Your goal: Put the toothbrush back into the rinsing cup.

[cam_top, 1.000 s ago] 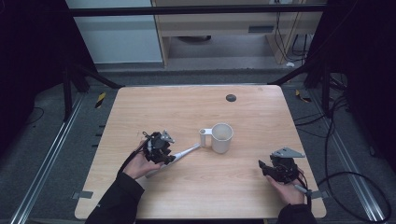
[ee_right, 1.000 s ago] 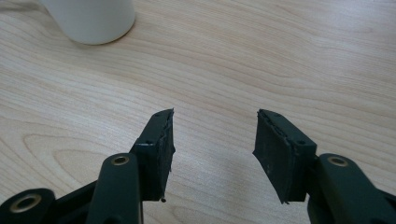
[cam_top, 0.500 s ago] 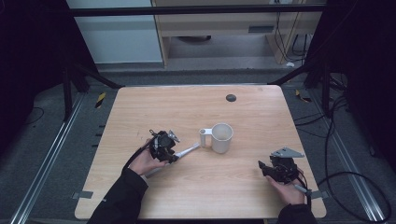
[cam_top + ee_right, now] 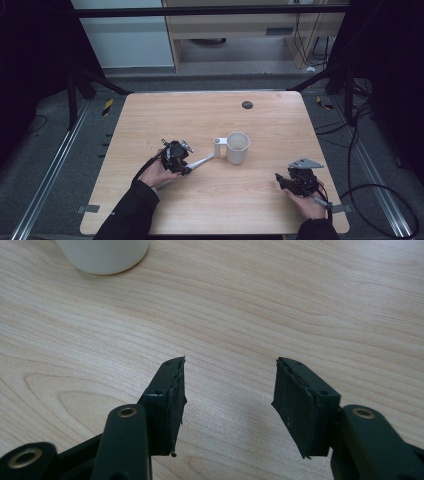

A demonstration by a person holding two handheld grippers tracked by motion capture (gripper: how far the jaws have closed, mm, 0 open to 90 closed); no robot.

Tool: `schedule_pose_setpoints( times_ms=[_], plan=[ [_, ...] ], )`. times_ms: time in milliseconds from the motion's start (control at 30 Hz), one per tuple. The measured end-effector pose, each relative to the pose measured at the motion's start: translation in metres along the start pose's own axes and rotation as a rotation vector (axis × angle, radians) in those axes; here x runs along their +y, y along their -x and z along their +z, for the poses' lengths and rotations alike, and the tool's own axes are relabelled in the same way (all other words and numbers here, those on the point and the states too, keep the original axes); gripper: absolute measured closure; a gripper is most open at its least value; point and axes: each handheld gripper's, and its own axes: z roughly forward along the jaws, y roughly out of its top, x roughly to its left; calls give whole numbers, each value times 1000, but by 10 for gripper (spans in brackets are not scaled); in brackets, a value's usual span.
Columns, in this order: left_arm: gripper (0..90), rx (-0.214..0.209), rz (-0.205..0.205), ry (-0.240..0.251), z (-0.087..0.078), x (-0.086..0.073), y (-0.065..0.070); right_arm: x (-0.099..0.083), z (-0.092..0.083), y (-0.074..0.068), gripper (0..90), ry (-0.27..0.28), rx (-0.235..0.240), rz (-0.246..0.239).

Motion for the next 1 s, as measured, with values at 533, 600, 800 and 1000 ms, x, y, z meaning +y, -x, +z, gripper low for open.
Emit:
schedule_pose_setpoints(
  times_ms=[533,600,800,1000],
  plan=[
    [665,-21,6,-5,4,1,0,0,0,1,468,0,-2,-4],
    [666,-31,5,-6,2,0,0,0,0,1,471,0,-4,-2],
    [667,-22,-4,13,-11,-2,3,-1,-2,2,475,2,-4,2],
    [668,-11,-9,46,-27,-7,7,-1,-2,2,477,5,-3,2]
  ],
)
